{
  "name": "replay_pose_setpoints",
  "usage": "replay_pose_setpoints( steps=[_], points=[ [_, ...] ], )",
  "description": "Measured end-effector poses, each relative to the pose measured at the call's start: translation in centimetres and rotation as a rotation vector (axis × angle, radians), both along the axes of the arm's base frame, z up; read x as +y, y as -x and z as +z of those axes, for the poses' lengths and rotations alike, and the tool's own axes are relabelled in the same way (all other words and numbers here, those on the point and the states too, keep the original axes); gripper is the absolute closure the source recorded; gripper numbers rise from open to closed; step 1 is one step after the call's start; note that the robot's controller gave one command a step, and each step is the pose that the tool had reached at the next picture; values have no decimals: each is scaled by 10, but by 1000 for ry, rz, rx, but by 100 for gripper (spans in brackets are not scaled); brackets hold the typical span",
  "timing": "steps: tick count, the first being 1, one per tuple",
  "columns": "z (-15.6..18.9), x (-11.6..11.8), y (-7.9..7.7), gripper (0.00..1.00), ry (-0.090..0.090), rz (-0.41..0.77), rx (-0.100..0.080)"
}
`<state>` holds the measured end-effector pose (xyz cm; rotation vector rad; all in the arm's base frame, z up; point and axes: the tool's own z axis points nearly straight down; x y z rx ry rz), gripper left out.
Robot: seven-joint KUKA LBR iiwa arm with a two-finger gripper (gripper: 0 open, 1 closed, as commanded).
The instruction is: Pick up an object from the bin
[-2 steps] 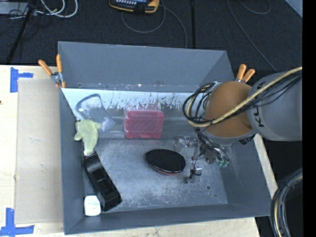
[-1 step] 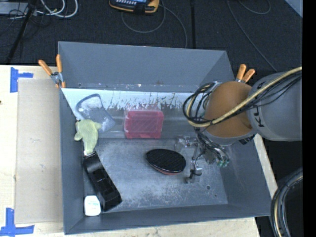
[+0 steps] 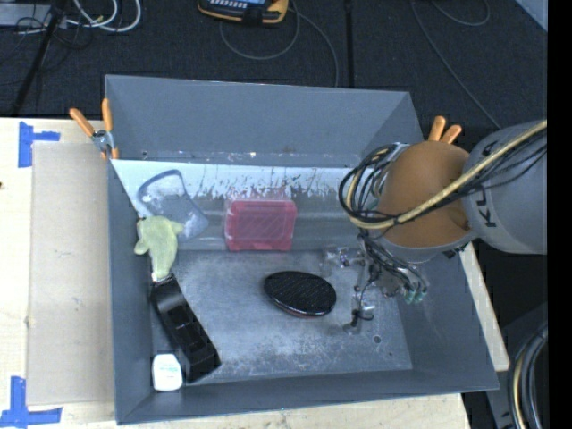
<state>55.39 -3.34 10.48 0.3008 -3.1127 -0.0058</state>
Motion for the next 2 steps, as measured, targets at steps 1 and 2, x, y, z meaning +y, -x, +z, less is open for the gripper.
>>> replay_pose_setpoints(
  steps=[1, 2],
  points=[
    [19, 12, 15, 0, 1, -35, -17],
    [-9, 33, 10, 0, 4, -232, -3]
  ],
)
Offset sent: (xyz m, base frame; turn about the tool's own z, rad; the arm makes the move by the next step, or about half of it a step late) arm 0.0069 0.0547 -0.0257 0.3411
